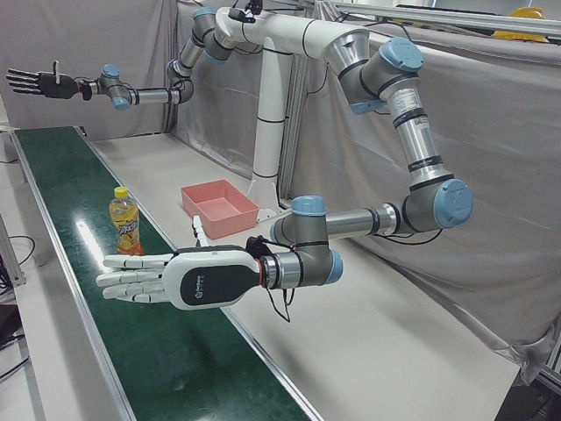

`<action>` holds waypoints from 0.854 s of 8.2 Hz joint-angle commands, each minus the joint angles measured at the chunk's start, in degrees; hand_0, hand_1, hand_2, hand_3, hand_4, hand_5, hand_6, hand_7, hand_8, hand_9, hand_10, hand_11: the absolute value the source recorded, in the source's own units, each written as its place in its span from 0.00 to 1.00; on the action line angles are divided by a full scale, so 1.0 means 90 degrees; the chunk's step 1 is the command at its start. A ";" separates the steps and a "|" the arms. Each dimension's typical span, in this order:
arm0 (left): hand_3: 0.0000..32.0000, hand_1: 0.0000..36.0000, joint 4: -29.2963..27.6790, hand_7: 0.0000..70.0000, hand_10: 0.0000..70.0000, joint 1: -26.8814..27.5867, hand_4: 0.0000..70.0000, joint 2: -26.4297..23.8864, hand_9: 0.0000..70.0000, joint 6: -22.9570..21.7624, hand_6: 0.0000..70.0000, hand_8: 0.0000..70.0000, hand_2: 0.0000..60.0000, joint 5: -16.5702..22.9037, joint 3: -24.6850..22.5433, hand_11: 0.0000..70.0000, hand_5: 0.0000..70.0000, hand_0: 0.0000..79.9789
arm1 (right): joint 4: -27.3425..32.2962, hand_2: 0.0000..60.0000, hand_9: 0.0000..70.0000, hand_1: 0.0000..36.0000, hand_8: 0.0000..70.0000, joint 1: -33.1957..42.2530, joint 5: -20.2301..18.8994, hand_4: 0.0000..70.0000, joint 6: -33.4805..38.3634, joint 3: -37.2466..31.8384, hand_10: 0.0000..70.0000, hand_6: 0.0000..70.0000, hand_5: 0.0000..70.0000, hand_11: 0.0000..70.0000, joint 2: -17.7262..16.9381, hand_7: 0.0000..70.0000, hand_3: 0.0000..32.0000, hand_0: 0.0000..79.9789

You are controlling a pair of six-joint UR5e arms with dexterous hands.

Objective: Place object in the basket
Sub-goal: 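Move the left hand toward the orange drink bottle on the conveyor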

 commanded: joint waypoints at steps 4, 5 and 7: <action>0.00 0.47 0.0774 0.00 0.09 0.1387 0.10 -0.0435 0.05 0.0610 0.00 0.05 0.00 -0.0614 -0.0561 0.17 0.07 0.77 | 0.0000 0.00 0.00 0.00 0.00 0.0000 -0.0005 0.00 0.0000 0.0003 0.00 0.00 0.00 0.00 0.0000 0.00 0.00 0.00; 0.00 0.47 0.0783 0.00 0.10 0.1864 0.10 -0.0551 0.06 0.0610 0.00 0.05 0.00 -0.1033 -0.0541 0.17 0.07 0.76 | 0.0000 0.00 0.00 0.00 0.00 0.0000 -0.0005 0.00 0.0000 0.0003 0.00 0.00 0.00 0.00 0.0000 0.00 0.00 0.00; 0.00 0.46 0.1045 0.00 0.10 0.2093 0.11 -0.0853 0.06 0.0629 0.00 0.05 0.00 -0.1320 -0.0483 0.18 0.08 0.75 | 0.0000 0.00 0.00 0.00 0.00 0.0000 0.0005 0.00 0.0010 0.0003 0.00 0.00 0.00 0.00 0.0000 0.00 0.00 0.00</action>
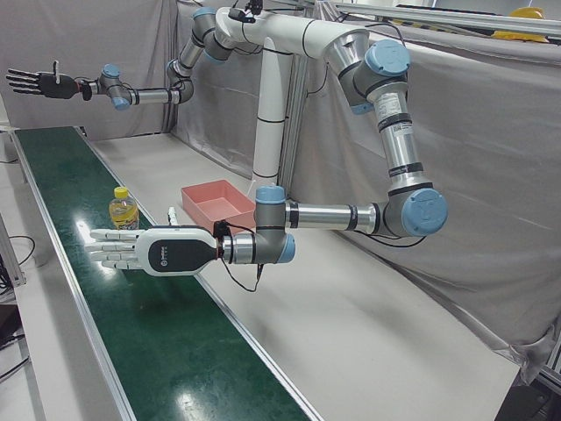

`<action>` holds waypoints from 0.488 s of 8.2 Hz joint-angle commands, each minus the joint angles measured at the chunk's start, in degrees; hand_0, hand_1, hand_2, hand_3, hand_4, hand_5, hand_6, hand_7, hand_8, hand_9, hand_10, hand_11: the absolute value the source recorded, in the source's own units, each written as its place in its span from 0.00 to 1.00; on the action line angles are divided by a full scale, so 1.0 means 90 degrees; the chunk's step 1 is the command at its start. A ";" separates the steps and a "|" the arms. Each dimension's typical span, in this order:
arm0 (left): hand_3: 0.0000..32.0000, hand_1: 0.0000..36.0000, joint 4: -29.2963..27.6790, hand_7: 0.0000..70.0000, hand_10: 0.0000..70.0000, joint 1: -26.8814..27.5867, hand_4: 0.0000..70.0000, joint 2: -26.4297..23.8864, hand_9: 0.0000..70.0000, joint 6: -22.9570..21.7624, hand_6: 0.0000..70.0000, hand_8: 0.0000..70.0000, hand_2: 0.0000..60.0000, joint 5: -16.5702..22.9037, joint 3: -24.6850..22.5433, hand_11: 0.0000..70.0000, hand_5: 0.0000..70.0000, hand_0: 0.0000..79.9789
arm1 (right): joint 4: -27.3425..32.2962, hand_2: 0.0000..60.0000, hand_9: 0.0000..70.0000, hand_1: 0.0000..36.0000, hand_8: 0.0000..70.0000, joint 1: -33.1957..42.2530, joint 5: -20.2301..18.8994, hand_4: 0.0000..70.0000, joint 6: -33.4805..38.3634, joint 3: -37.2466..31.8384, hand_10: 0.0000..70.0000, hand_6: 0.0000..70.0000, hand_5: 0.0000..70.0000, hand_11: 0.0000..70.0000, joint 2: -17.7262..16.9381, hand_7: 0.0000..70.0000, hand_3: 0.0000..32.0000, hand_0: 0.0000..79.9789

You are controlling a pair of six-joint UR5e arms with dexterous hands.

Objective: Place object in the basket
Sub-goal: 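Move the left hand toward the orange drink bottle on the conveyor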

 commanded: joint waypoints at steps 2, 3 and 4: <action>0.00 0.46 0.0331 0.00 0.10 0.0325 0.12 -0.0583 0.07 0.0266 0.00 0.06 0.00 -0.0343 0.0253 0.18 0.08 0.74 | 0.0000 0.00 0.00 0.00 0.00 0.0000 0.0009 0.00 0.0009 0.0000 0.00 0.00 0.00 0.00 0.0000 0.00 0.00 0.00; 0.00 0.45 0.0321 0.00 0.10 0.0325 0.13 -0.0798 0.07 0.0267 0.00 0.06 0.00 -0.0343 0.0467 0.18 0.09 0.73 | 0.0000 0.00 0.00 0.00 0.00 0.0000 0.0009 0.00 0.0000 0.0000 0.00 0.00 0.00 0.00 0.0000 0.00 0.00 0.00; 0.00 0.45 0.0321 0.00 0.11 0.0335 0.14 -0.0867 0.07 0.0277 0.00 0.06 0.00 -0.0352 0.0527 0.19 0.09 0.72 | 0.0000 0.00 0.00 0.00 0.00 0.0000 -0.0001 0.00 0.0000 0.0000 0.00 0.00 0.00 0.00 0.0000 0.00 0.00 0.00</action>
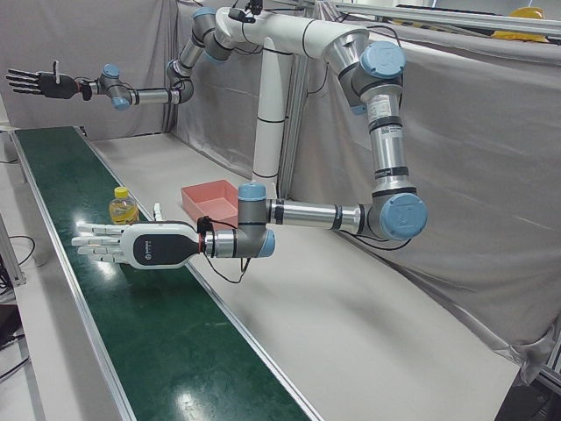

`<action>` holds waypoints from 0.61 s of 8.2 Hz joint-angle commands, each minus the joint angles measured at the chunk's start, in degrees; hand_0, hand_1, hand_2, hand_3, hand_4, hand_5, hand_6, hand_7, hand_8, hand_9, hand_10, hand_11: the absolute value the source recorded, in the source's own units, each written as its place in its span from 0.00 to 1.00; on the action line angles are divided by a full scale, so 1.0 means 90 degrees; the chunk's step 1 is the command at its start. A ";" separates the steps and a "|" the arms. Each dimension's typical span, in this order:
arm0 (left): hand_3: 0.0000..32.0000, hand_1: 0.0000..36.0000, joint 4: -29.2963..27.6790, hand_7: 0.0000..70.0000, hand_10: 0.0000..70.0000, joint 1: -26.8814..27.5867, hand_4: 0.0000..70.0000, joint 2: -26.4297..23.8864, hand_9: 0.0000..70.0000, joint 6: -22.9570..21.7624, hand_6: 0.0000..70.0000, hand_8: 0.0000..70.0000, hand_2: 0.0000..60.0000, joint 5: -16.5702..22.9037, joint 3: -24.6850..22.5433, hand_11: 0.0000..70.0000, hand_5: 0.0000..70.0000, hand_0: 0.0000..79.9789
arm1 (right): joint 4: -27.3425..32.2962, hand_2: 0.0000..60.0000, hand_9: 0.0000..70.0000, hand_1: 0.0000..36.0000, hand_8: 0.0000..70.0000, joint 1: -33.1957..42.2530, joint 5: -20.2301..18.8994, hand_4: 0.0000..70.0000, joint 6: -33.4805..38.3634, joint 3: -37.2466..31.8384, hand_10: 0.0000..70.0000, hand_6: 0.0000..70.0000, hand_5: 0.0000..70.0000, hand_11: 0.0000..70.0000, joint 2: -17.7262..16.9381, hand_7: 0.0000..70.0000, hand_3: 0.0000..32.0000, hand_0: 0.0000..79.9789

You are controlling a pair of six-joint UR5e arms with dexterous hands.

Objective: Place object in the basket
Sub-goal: 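Close the left hand fingers around the orange drink bottle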

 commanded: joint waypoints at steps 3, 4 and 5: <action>0.00 0.46 0.0031 0.00 0.11 0.0155 0.14 -0.0293 0.07 0.0084 0.00 0.06 0.00 -0.0007 0.0264 0.19 0.08 0.73 | 0.0000 0.00 0.00 0.00 0.00 0.0000 -0.0009 0.00 0.0005 0.0010 0.00 0.00 0.00 0.00 0.0000 0.00 0.00 0.00; 0.00 0.46 0.0031 0.00 0.11 0.0155 0.13 -0.0312 0.07 0.0084 0.00 0.06 0.00 -0.0007 0.0254 0.19 0.09 0.73 | 0.0000 0.00 0.00 0.00 0.00 0.0000 -0.0009 0.00 -0.0004 0.0000 0.00 0.00 0.00 0.00 0.0000 0.00 0.00 0.00; 0.00 0.46 0.0051 0.00 0.11 0.0165 0.12 -0.0390 0.08 0.0074 0.00 0.06 0.00 -0.0007 0.0225 0.19 0.08 0.73 | 0.0000 0.00 0.00 0.00 0.00 0.0000 0.0000 0.00 0.0005 0.0010 0.00 0.00 0.00 0.00 0.0000 0.00 0.00 0.00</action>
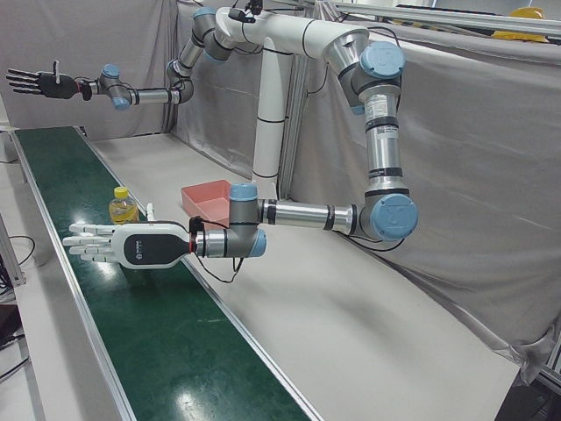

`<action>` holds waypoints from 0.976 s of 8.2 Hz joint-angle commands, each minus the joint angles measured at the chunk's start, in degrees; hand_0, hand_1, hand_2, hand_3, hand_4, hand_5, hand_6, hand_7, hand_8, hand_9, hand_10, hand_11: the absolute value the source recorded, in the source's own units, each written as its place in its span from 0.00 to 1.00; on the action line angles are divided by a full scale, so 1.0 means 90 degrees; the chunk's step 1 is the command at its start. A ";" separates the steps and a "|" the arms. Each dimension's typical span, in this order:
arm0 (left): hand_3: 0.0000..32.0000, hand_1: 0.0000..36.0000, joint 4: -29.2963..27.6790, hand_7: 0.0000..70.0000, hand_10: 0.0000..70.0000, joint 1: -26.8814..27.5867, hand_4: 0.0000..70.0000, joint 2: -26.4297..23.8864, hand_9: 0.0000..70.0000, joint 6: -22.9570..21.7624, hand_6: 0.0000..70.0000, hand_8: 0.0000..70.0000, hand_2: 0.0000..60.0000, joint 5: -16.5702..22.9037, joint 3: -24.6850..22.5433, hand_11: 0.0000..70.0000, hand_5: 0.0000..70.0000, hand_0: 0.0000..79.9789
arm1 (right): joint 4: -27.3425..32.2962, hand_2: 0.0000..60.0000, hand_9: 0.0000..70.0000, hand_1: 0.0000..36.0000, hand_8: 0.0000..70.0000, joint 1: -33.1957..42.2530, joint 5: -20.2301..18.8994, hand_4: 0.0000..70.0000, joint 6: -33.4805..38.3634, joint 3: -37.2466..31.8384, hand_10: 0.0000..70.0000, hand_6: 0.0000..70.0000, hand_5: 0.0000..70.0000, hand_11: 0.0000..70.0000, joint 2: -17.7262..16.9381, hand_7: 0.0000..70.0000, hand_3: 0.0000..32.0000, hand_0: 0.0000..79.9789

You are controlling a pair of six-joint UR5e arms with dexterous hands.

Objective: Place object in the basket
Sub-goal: 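Close the left hand fingers around the orange drink bottle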

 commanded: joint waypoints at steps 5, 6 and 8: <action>0.00 0.51 0.0720 0.00 0.14 0.0337 0.18 -0.0588 0.11 -0.0093 0.00 0.09 0.00 -0.0029 -0.0071 0.24 0.14 0.75 | 0.0000 0.00 0.00 0.00 0.00 0.0000 0.0009 0.00 -0.0005 0.0003 0.00 0.00 0.00 0.00 0.0000 0.00 0.00 0.00; 0.00 0.60 0.0946 0.31 0.46 0.0317 0.22 -0.0716 0.53 -0.0083 0.13 0.38 0.11 -0.0039 -0.0110 0.68 0.81 0.75 | 0.0000 0.00 0.00 0.00 0.00 0.0000 -0.0001 0.00 -0.0005 0.0003 0.00 0.00 0.00 0.00 0.0000 0.00 0.00 0.00; 0.00 0.77 0.1143 1.00 1.00 0.0327 0.73 -0.0746 1.00 -0.0044 0.87 1.00 1.00 -0.0039 -0.0179 1.00 1.00 0.82 | 0.0000 0.00 0.00 0.00 0.00 0.0000 0.0009 0.00 -0.0005 0.0013 0.00 0.00 0.00 0.00 0.0000 0.00 0.00 0.00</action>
